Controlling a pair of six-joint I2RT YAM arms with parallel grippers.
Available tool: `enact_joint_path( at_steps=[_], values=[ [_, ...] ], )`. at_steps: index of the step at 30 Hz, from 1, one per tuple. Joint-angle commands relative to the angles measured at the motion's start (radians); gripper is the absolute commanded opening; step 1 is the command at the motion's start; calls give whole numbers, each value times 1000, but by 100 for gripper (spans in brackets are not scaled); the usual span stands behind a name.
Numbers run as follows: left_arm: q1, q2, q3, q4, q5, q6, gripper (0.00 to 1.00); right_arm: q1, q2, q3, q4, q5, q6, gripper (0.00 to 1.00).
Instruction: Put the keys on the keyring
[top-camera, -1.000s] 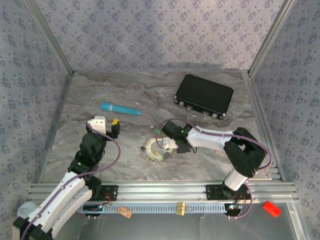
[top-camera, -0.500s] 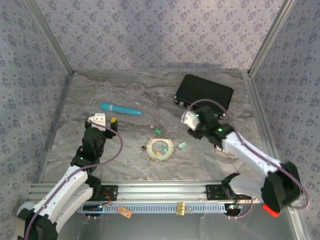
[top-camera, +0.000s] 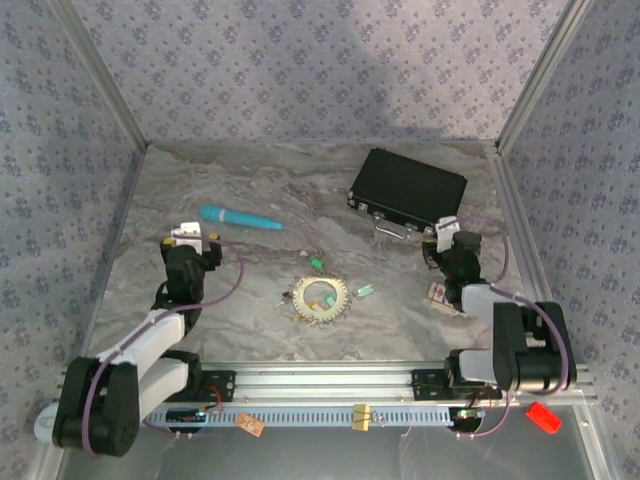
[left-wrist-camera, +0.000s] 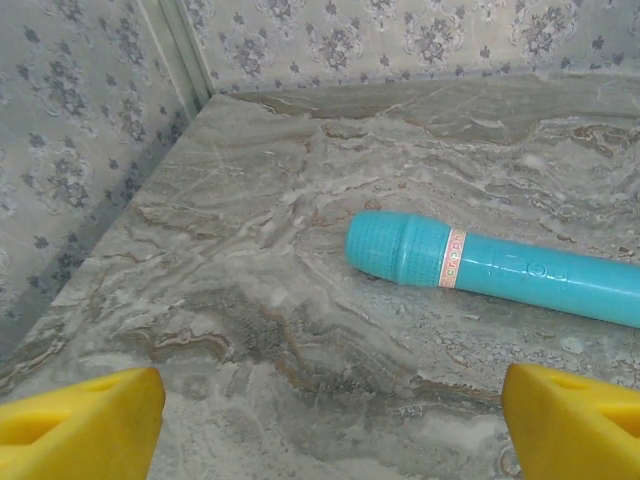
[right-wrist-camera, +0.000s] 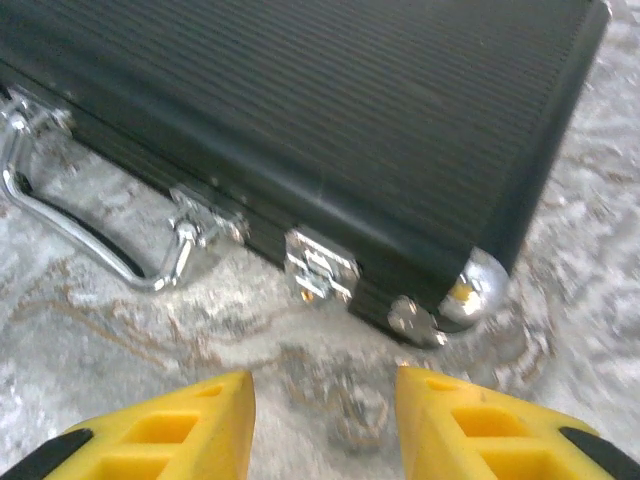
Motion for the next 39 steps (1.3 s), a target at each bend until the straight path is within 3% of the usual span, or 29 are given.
enact_joint_path(
  at_steps=[1, 6, 11, 15, 17, 18, 20, 28, 33, 35, 36, 37, 39],
  values=[
    [13, 97, 3, 182, 43, 10, 87, -12, 81, -5, 232, -73, 41, 41],
    [31, 273, 6, 356, 68, 46, 87, -46, 176, 12, 287, -109, 71, 41],
    [72, 385, 14, 452, 165, 67, 88, -78, 180, 34, 253, -133, 100, 44],
    [88, 533, -4, 644, 207, 69, 88, -78, 179, 36, 246, -132, 100, 46],
    [101, 482, 35, 481, 216, 48, 92, -78, 179, 36, 246, -132, 100, 47],
    [108, 492, 61, 458, 210, 38, 100, -78, 180, 36, 246, -132, 99, 48],
    [112, 502, 125, 343, 101, -10, 100, -78, 180, 36, 245, -132, 100, 48],
    [139, 503, 142, 314, 139, -30, 100, -78, 180, 38, 244, -130, 99, 51],
    [174, 504, 159, 279, 217, -42, 100, -78, 180, 38, 244, -129, 99, 53],
    [174, 506, 159, 281, 217, -43, 100, -78, 181, 38, 243, -129, 99, 60],
    [174, 505, 157, 284, 217, -42, 100, -78, 180, 37, 244, -129, 99, 92],
    [172, 506, 157, 287, 232, -34, 100, -77, 180, 38, 243, -127, 99, 99],
    [172, 506, 161, 278, 257, -26, 100, -74, 178, 36, 246, -119, 99, 99]
  ],
)
